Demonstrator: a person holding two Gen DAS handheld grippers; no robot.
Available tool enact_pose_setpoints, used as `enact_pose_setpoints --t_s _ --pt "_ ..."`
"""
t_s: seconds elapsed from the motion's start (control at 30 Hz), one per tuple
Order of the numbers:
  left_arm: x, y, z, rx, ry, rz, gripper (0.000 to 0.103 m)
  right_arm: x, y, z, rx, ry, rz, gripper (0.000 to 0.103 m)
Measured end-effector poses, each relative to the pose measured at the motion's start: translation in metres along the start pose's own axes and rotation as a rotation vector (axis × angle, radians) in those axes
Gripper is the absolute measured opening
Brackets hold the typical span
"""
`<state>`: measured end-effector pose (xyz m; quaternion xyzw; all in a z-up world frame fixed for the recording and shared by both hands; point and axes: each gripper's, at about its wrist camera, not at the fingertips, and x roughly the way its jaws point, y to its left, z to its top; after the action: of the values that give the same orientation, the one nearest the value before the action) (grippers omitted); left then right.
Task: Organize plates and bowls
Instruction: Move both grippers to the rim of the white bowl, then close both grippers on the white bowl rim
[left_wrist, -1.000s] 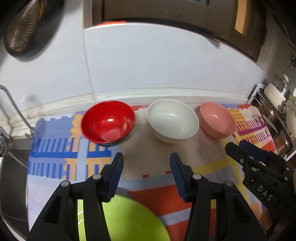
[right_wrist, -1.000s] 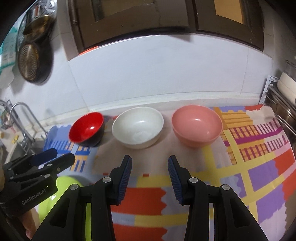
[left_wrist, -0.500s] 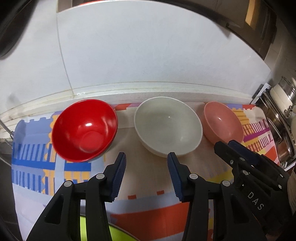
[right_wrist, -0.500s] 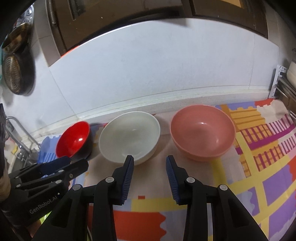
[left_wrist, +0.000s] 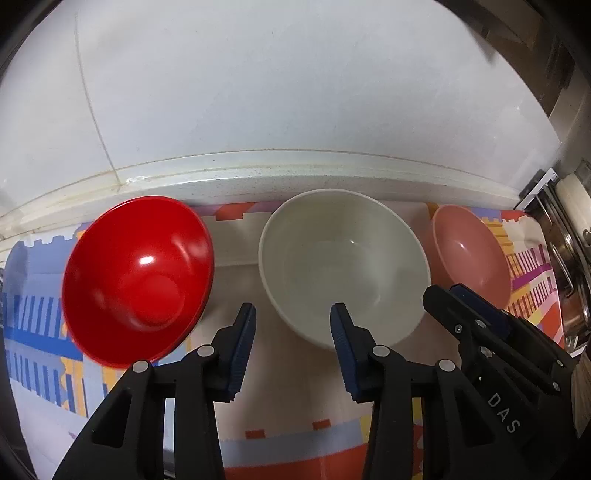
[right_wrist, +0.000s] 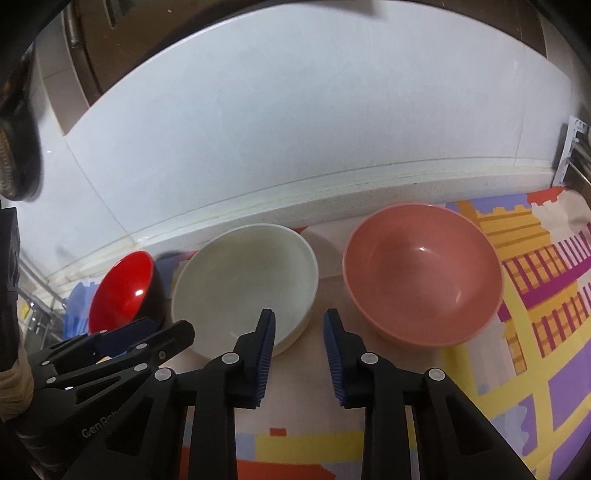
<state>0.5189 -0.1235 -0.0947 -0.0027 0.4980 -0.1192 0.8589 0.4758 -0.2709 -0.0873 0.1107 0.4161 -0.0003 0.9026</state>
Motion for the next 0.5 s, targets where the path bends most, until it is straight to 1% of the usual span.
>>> enact_pose_setpoints --t_s 0.1,0.17,0.33,0.43,0.5 --pt "0.006 -0.002 0.003 0.003 0.007 0.005 0.041 0.008 -0.002 0.003 0.002 0.010 -0.006 0.028" --pt "0.011 -0.003 0.005 0.007 0.014 0.007 0.041 0.011 -0.004 0.004 0.003 0.016 -0.006 0.026" --pt "0.021 -0.006 0.009 0.020 0.026 0.021 0.040 0.020 -0.005 0.007 0.005 0.033 -0.006 0.024" --pt "0.026 -0.005 0.011 0.017 0.032 0.027 0.038 0.027 -0.006 0.009 0.007 0.041 -0.010 0.022" --pt "0.028 -0.005 0.012 0.022 0.033 0.035 0.035 0.030 -0.006 0.010 -0.001 0.048 -0.016 0.019"
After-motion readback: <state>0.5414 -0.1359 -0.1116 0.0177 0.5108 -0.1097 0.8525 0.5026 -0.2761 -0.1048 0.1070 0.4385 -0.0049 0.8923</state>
